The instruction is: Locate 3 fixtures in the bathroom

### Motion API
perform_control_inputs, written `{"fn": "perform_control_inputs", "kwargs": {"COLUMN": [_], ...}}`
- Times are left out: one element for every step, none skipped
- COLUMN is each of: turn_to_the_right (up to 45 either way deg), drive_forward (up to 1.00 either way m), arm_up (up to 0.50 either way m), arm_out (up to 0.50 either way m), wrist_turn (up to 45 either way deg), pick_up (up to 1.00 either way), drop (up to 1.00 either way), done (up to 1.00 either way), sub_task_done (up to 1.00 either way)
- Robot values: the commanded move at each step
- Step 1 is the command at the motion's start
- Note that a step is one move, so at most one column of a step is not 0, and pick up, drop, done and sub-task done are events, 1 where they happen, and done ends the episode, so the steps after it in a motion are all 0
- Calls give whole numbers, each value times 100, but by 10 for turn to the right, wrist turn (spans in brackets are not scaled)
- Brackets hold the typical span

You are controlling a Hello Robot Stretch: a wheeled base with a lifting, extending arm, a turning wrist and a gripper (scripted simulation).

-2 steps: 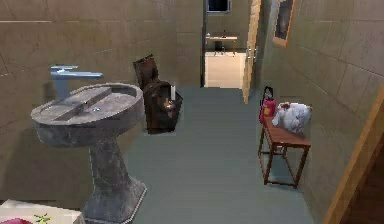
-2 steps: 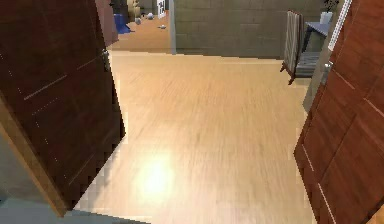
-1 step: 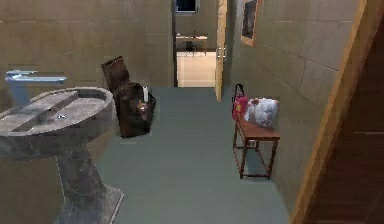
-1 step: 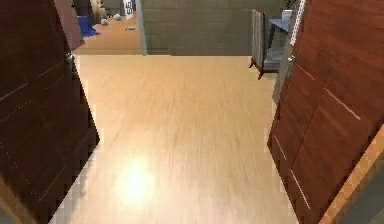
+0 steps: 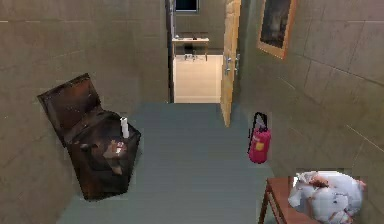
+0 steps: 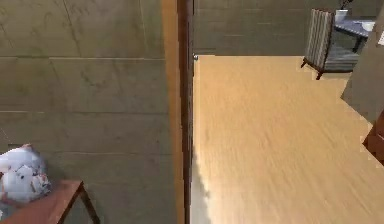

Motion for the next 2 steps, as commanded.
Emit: {"fn": "perform_control_inputs", "kwargs": {"turn_to_the_right": [30,0], "drive_forward": [0,80], "arm_up": [0,0], "arm_out": [0,0], "wrist_turn": [0,0], "pick_up": [0,0], "drop": [0,0], "done": [0,0], "sub_task_done": [0,0]}}
